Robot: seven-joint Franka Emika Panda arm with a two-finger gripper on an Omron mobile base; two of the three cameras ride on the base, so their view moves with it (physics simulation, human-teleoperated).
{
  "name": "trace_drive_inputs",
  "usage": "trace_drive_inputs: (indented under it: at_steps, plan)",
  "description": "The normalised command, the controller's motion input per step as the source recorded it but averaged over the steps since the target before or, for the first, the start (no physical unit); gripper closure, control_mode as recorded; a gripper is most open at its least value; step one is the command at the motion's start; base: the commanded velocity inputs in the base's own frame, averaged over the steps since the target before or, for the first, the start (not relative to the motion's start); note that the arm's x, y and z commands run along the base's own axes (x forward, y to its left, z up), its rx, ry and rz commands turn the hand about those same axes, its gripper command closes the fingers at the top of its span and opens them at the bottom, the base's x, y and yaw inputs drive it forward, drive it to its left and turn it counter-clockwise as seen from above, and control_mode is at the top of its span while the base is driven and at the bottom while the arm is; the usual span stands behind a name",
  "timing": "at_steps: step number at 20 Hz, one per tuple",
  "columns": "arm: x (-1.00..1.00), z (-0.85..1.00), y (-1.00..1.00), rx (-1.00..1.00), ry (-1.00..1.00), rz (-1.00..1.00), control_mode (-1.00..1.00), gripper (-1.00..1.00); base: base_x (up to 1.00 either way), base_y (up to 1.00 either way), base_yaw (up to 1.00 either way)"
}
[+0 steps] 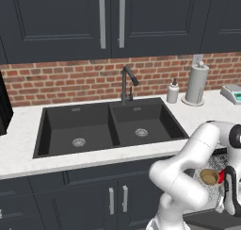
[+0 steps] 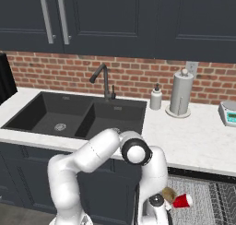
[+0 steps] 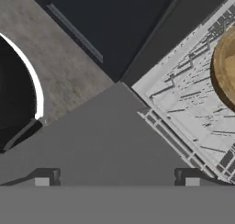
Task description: Pick up the cup and bowl from the counter, place them in the dishwasher, and close the dishwasher door.
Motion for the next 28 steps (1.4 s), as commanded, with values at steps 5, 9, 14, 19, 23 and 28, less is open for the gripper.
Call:
trace_drive_inputs:
  at_steps: [5, 9, 14, 19, 23, 28]
  plan:
    - [0.07, -0.32, -0.61, 0.16, 0.0, 0.0, -1.0, -1.0, 0.0, 0.0, 0.0]
    - [0.67, -0.71, -0.52, 0.1, 0.0, 0.0, -1.0, -1.0, 0.0, 0.0, 0.0]
    - [0.64, -0.62, -0.45, 0.07, -0.03, 0.0, -1.0, -1.0, 0.0, 0.0, 0.0]
    - [0.64, -0.2, -0.37, 0.05, -0.14, 0.0, -1.0, -1.0, 0.0, 0.0, 0.0]
    - [-0.37, 0.2, -0.17, 0.11, -0.2, 0.0, -1.0, -1.0, 0.0, 0.0, 0.0]
    - [-1.0, 0.37, 0.14, 0.06, -0.25, 0.04, -1.0, -1.0, 0.0, 0.0, 0.0]
